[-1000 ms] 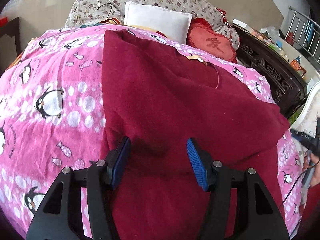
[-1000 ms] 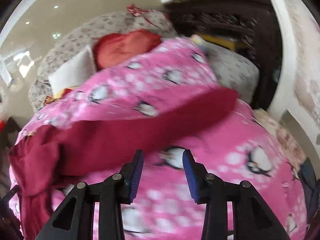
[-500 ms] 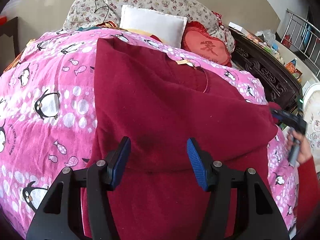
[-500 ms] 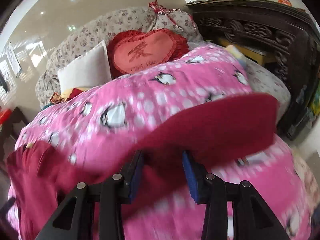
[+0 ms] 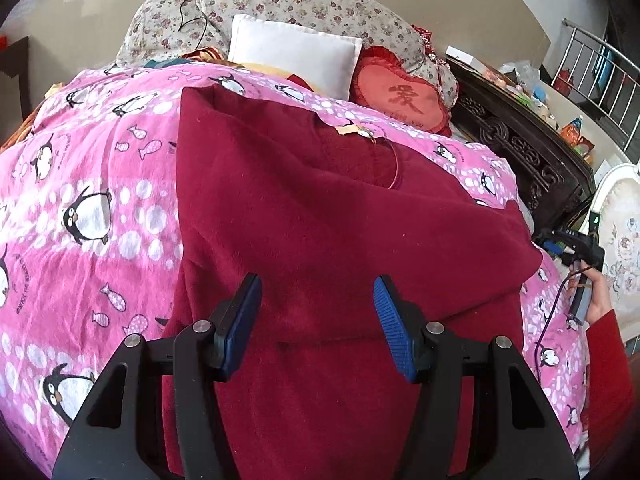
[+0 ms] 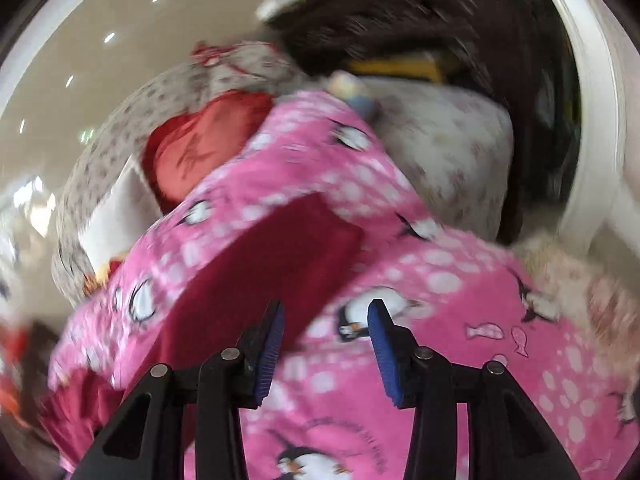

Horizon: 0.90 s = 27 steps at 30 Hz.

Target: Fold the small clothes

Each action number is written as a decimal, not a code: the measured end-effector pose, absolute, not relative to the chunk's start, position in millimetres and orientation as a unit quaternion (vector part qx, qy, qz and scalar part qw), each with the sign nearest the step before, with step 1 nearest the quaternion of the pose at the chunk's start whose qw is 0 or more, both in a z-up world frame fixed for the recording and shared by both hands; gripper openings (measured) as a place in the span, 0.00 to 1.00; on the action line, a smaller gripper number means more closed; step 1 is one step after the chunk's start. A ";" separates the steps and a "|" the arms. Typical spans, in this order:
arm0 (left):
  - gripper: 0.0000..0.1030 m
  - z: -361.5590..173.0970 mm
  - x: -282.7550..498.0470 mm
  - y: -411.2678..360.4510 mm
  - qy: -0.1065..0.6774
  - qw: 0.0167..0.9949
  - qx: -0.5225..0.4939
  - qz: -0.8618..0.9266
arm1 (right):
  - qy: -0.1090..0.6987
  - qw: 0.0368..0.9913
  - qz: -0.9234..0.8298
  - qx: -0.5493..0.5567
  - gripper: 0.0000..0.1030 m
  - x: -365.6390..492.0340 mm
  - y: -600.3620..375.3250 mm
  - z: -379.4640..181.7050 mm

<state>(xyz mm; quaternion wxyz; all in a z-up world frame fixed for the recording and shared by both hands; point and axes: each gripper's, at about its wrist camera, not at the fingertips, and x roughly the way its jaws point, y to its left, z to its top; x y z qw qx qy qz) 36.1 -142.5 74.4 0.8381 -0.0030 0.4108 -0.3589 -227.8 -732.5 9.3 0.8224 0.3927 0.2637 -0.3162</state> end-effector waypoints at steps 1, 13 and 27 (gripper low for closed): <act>0.57 73.6 36.0 -142.4 0.413 0.837 -0.006 -0.359 | 0.259 0.818 -0.311 0.409 0.40 -228.4 -738.2 3.5; 0.57 75.3 34.1 -137.4 0.416 0.838 -0.007 -0.352 | 0.227 0.825 -0.305 0.419 0.05 -182.3 -754.4 -14.3; 0.57 90.5 32.7 -113.2 0.405 0.835 -0.041 -0.371 | 0.076 0.928 -0.231 0.283 0.05 -311.9 -643.5 177.7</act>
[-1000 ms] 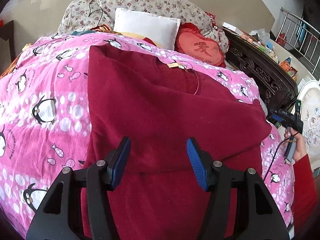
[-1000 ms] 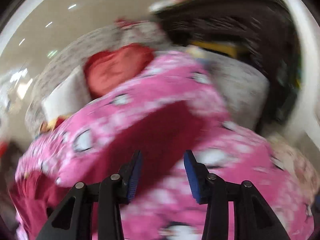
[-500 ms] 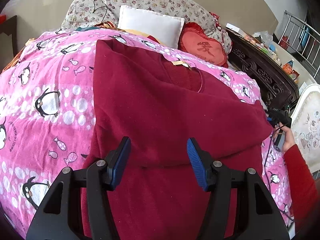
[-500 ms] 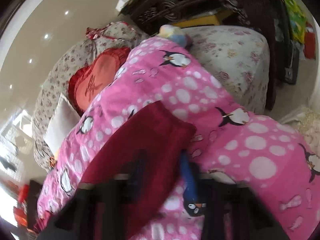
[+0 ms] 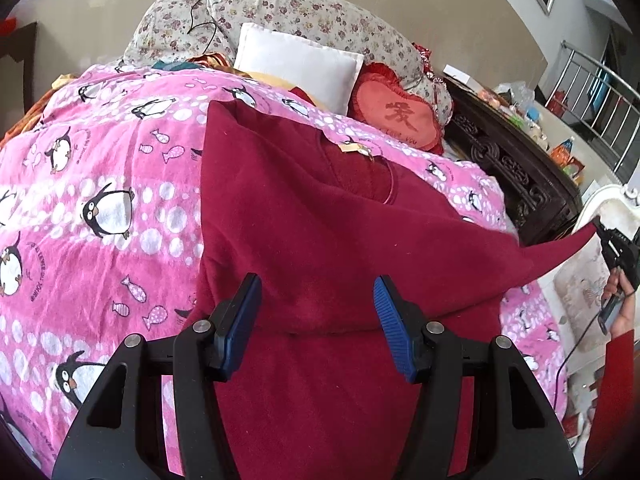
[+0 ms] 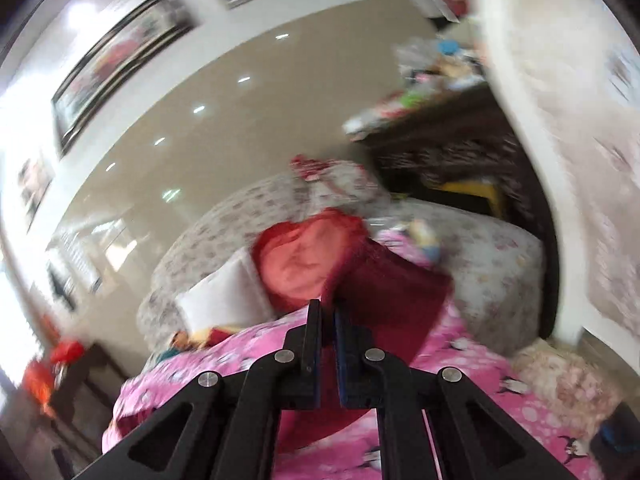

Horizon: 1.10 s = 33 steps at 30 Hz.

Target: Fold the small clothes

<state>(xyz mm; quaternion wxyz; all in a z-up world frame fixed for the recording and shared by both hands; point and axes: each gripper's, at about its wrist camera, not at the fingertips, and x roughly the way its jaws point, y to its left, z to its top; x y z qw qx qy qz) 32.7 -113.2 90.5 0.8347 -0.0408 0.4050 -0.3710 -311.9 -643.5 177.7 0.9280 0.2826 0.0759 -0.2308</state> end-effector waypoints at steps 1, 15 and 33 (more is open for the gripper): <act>0.57 91.7 32.3 -111.4 0.406 0.834 -0.043 -0.372 | 0.077 0.934 -0.210 0.277 0.05 -302.5 -631.7 184.2; 0.63 113.6 45.2 -35.8 0.374 0.860 -0.086 -0.337 | 0.230 0.942 0.212 0.122 0.05 -20.1 -313.0 173.5; 0.74 85.4 83.0 -91.3 0.406 0.847 -0.068 -0.336 | 0.306 0.939 0.089 0.130 0.45 -92.8 -380.5 109.4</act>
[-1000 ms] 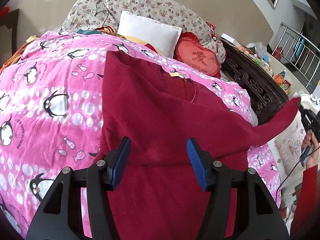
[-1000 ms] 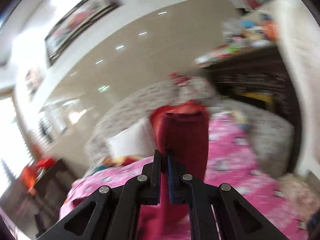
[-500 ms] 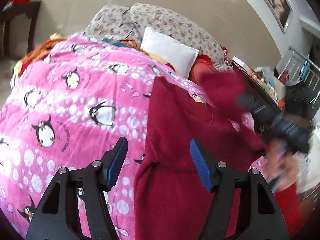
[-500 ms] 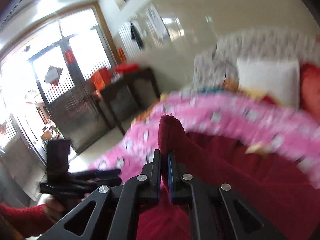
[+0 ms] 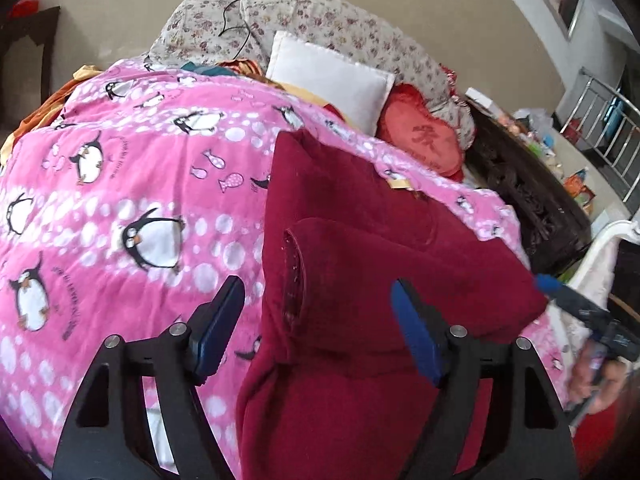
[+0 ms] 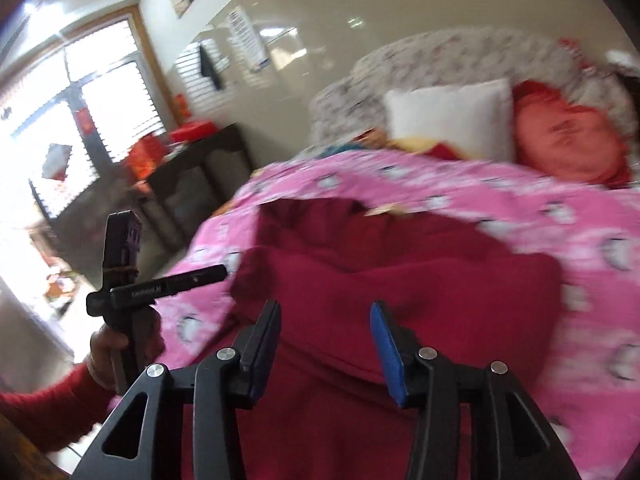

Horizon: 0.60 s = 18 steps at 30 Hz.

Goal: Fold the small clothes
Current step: 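Grasp the folded edge with the left gripper while the right gripper folds the hem upward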

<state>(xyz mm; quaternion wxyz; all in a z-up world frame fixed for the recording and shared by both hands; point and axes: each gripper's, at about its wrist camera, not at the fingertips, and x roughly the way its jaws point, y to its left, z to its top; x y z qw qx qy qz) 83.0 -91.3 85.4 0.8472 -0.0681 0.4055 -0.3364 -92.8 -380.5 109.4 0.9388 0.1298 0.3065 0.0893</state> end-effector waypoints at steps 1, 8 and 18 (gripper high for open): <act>0.74 81.4 86.5 -97.0 0.410 0.846 -0.064 -0.334 | 0.307 0.939 0.075 0.133 0.46 -100.8 -389.2 111.0; 0.17 77.4 97.2 -131.2 0.401 0.853 -0.021 -0.333 | 0.319 0.938 -0.007 0.137 0.39 -121.7 -436.2 87.0; 0.12 82.7 94.7 -122.4 0.369 0.877 0.041 -0.303 | 0.404 0.914 -0.030 0.032 0.33 -92.0 -412.1 44.7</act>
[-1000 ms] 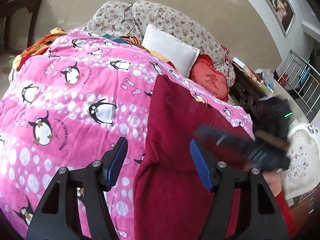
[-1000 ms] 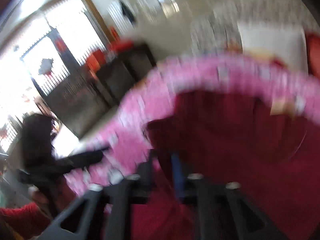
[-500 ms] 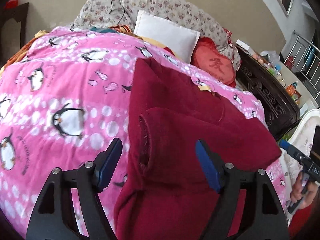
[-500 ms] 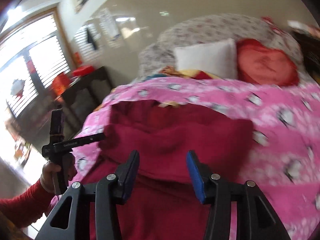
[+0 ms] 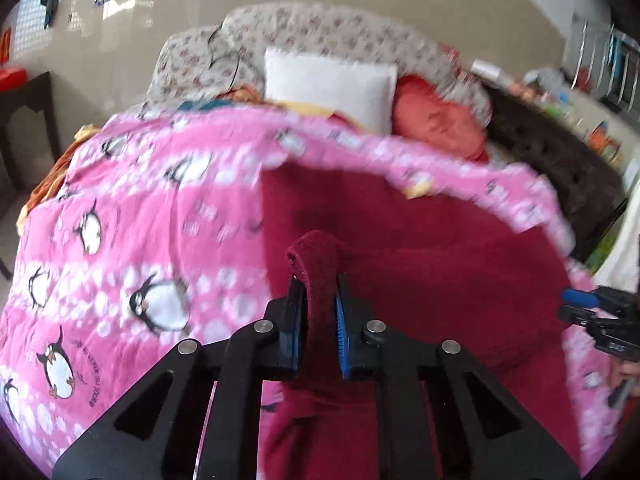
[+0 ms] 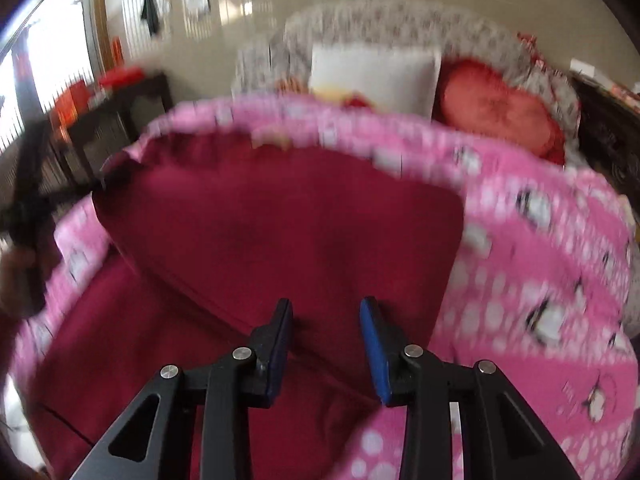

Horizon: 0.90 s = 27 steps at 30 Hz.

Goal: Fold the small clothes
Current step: 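Grasp the folded edge with the left gripper while the right gripper folds the hem upward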

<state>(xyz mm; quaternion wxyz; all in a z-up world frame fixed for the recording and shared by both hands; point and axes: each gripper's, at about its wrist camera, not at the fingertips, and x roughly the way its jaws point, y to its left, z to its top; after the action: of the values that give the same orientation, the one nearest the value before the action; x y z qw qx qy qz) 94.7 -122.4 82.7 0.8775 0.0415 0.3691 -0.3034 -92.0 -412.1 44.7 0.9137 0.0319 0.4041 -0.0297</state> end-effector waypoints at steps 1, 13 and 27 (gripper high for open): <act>0.12 69.3 98.5 -123.0 0.384 0.873 0.045 -0.298 | 0.396 0.917 -0.029 0.027 0.33 -94.8 -411.2 43.4; 0.13 70.4 105.9 -128.0 0.363 0.884 0.041 -0.291 | 0.355 0.929 -0.097 0.031 0.48 -67.6 -435.1 78.0; 0.39 53.4 88.1 -113.3 0.393 0.870 0.033 -0.297 | 0.409 0.904 -0.119 -0.037 0.47 -121.4 -396.6 53.1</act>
<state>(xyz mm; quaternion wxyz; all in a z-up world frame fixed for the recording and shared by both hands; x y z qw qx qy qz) 88.1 -113.3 53.4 0.8699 0.0327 0.3927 -0.2965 -121.4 -396.6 53.1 0.9038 -0.0368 0.4094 -0.1189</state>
